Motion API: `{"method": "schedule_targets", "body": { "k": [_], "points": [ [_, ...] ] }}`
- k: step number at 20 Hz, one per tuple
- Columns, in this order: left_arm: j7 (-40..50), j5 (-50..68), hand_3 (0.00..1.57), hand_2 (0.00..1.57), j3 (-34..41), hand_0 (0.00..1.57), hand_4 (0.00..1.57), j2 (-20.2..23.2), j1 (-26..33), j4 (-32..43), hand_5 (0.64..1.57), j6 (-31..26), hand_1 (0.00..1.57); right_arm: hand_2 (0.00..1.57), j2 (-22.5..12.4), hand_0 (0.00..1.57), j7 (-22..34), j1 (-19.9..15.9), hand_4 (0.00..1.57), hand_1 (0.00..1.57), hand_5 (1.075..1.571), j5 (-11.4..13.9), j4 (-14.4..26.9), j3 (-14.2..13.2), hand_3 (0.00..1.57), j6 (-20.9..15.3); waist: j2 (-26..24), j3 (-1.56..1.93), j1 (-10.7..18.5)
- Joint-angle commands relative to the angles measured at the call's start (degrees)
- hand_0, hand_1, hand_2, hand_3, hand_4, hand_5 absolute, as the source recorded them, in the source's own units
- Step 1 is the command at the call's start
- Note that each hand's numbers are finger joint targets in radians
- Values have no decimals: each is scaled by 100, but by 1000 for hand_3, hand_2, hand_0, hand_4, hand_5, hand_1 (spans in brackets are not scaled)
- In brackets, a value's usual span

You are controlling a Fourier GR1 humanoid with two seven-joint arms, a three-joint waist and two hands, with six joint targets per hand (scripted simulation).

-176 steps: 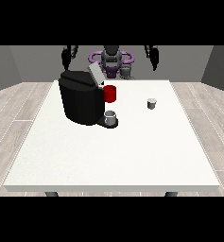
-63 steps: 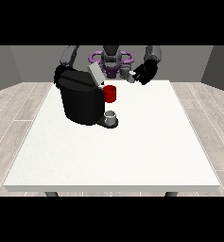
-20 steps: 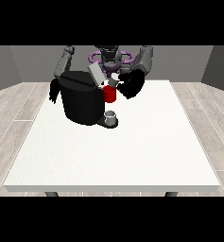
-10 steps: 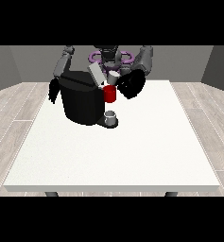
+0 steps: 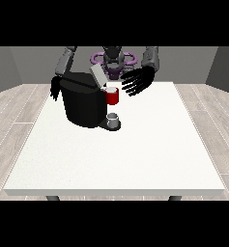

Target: Insert the coffee pod into the coffee machine and close the lid

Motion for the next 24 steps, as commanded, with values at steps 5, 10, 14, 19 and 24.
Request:
{"method": "schedule_targets", "body": {
  "k": [5, 10, 14, 19, 24],
  "points": [
    [-972, 822, 0, 0, 391, 0, 0, -685, 1954, 92, 1571, -318, 0, 0, 294, 0, 0, 1290, 83, 0, 1571, 107, -289, 306, 0, 90, -1603, -13, 438],
    [-1350, 1019, 0, 0, 435, 0, 355, -646, 3073, 241, 1571, -811, 0, 0, 557, 0, 148, 1712, 0, 0, 1571, 635, -935, 951, 0, -177, -2400, -14, 518],
    [-1188, 1022, 0, 0, 473, 0, 342, -700, 3737, 312, 1571, -702, 0, 0, 863, 0, 873, 1727, 137, 0, 1571, 862, -1675, 1366, 0, -544, -3241, -13, 438],
    [-1619, 1106, 0, 0, 470, 0, 333, -565, 4396, 266, 1571, -958, 0, 0, 911, 0, 1062, 1790, 237, 0, 1571, 919, -2635, 1859, 0, -512, -3258, -4, 349],
    [-1730, 1152, 0, 0, 417, 0, 340, -613, 4544, -24, 1571, -846, 0, 0, 990, 0, 1700, 1539, 200, 0, 1571, 1097, -3706, 2206, 0, -933, -3106, -3, 319]
  ]
}}
